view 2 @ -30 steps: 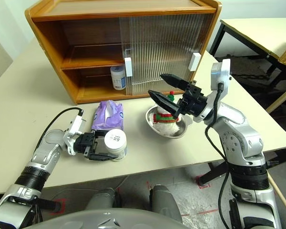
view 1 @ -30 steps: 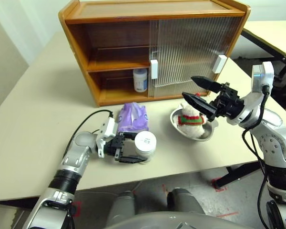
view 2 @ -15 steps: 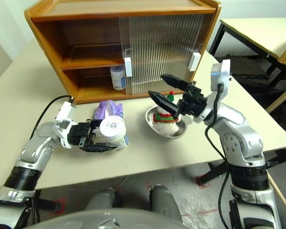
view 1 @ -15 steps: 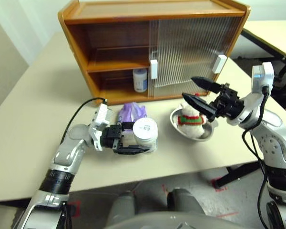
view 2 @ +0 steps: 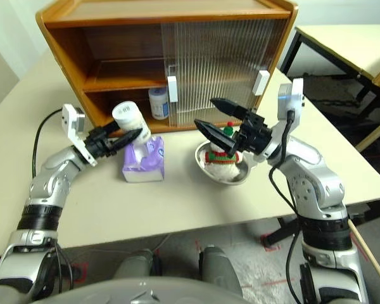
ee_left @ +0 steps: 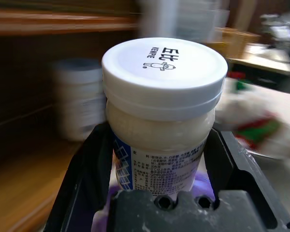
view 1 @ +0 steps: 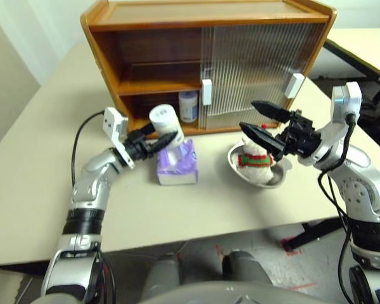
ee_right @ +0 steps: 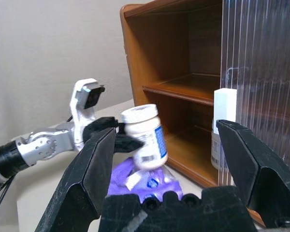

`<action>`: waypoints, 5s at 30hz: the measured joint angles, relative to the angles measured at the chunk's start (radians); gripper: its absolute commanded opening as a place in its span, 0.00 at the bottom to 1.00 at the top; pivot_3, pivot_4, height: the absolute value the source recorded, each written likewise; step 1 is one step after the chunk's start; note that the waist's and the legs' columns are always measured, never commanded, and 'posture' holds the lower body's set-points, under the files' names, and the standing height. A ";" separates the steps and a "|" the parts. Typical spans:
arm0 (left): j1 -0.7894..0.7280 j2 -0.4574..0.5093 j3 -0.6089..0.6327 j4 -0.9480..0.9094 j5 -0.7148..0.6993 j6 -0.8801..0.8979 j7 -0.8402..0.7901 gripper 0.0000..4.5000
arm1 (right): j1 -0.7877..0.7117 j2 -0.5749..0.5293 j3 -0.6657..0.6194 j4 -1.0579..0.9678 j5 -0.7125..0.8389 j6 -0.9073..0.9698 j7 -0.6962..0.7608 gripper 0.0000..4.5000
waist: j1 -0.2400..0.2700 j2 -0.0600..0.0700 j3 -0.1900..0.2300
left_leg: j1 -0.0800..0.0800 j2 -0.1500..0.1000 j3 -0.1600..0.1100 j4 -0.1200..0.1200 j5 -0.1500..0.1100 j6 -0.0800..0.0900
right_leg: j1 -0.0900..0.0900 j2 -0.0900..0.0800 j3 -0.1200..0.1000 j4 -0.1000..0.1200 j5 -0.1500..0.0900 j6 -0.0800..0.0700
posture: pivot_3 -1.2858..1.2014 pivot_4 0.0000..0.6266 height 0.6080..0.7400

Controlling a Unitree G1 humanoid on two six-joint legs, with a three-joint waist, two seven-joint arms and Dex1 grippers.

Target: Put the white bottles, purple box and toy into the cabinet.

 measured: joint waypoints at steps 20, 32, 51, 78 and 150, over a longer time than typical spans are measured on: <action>-0.174 -0.146 0.056 0.358 0.133 -0.182 0.346 0.68 | 0.010 -0.002 -0.003 -0.005 0.001 0.000 -0.013 1.00 | -0.001 -0.003 0.000 | -0.001 -0.001 0.000 0.000 -0.002 -0.003 | 0.000 0.000 0.000 -0.001 0.002 0.001 | 0.50 0.00 1.00; -0.274 -0.233 0.056 0.541 0.247 -0.308 0.627 0.68 | 0.011 -0.002 -0.003 -0.006 0.000 0.000 -0.014 1.00 | -0.002 -0.005 0.000 | -0.001 -0.001 0.000 0.000 -0.002 -0.004 | 0.000 0.000 0.000 -0.001 0.002 0.002 | 0.50 0.00 1.00; -0.474 -0.229 0.061 0.877 0.345 -0.403 0.832 0.75 | 0.011 0.002 -0.003 -0.007 0.000 -0.001 -0.016 1.00 | -0.002 -0.006 0.001 | -0.001 -0.003 0.000 0.000 -0.003 -0.004 | 0.000 0.000 0.000 -0.002 0.003 0.003 | 0.50 0.00 1.00; -0.304 -0.225 0.092 0.591 0.259 -0.385 0.596 1.00 | -0.008 0.001 0.002 0.013 -0.002 -0.002 0.006 1.00 | 0.001 -0.007 0.001 | -0.001 -0.002 0.000 0.000 -0.003 -0.004 | 0.000 0.000 0.000 -0.001 0.005 -0.001 | 0.52 0.00 1.00; -0.230 0.082 0.001 0.343 0.073 0.063 -0.469 0.01 | 0.004 -0.001 0.001 -0.021 -0.001 -0.002 -0.032 1.00 | -0.007 -0.006 0.000 | 0.000 0.000 0.000 0.000 -0.001 -0.001 | -0.001 -0.001 0.000 0.000 0.003 -0.001 | 0.51 0.00 1.00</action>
